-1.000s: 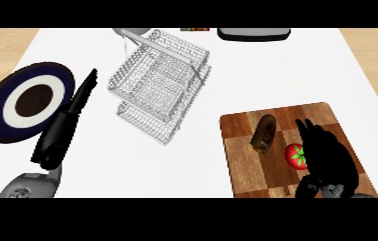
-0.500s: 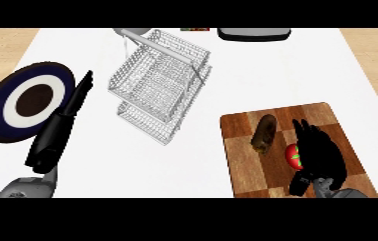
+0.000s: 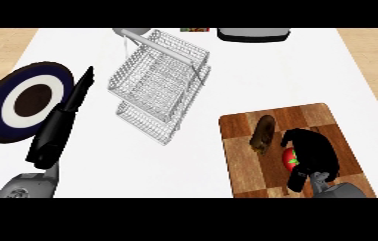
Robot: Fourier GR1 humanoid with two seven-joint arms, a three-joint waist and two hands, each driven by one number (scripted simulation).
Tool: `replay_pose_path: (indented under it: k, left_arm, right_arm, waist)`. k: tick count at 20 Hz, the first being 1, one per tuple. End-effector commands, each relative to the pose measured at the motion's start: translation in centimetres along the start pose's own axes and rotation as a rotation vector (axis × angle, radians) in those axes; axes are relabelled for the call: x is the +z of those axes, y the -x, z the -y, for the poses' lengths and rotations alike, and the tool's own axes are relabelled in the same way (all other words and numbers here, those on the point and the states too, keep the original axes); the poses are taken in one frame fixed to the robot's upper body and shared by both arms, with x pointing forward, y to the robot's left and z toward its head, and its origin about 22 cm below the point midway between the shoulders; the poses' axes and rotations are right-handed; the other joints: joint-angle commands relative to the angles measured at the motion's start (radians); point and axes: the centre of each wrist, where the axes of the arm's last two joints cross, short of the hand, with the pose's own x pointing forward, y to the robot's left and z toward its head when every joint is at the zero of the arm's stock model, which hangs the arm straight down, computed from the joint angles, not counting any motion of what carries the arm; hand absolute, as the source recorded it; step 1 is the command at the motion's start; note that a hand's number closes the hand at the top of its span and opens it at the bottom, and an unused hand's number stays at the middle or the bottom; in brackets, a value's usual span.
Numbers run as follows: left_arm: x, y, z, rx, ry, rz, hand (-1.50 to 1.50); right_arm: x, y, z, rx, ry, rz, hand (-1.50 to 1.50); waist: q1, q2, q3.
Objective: Pick the tomato from the cutting board and place it in the tiered basket
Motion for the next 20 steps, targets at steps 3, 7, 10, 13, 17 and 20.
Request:
replay_pose_path:
  k: [3, 7, 10, 13, 17, 20]
  left_arm:
    - [0.3, -0.9, -0.5, 0.002, -0.002, 0.003, 0.00]
    - [1.1, 0.0, 2.3, -0.002, -0.003, -0.009, 0.00]
    - [2.0, 0.6, 1.0, 0.010, 0.002, -0.016, 0.00]
    - [1.4, -0.1, 1.5, -0.004, 0.006, 0.001, 0.00]
    - [0.2, -0.2, 0.7, -0.007, -0.010, -0.009, 0.00]
    - [1.8, 0.1, -0.1, 0.001, -0.001, -0.014, 0.00]
  right_arm:
    - [2.2, -1.8, -0.7, -0.008, 0.115, 0.093, 1.50]
    - [2.7, -0.5, 3.1, 0.023, 0.204, 0.124, 1.50]
    - [4.2, -0.8, 1.0, -0.028, 0.235, 0.018, 1.50]
    - [4.1, 1.9, 1.4, -0.076, 0.258, -0.147, 1.50]
    - [6.0, 1.9, 2.9, -0.146, 0.340, -0.195, 1.50]
    - [9.5, 1.0, 5.8, -0.217, 0.388, -0.145, 1.50]
  waist:
    - [0.000, 0.003, 0.009]
    - [-0.002, 0.003, 0.009]
    - [-0.003, 0.003, 0.009]
    - [-0.010, 0.001, 0.009]
    - [-0.008, 0.003, 0.009]
    - [-0.006, 0.001, 0.008]
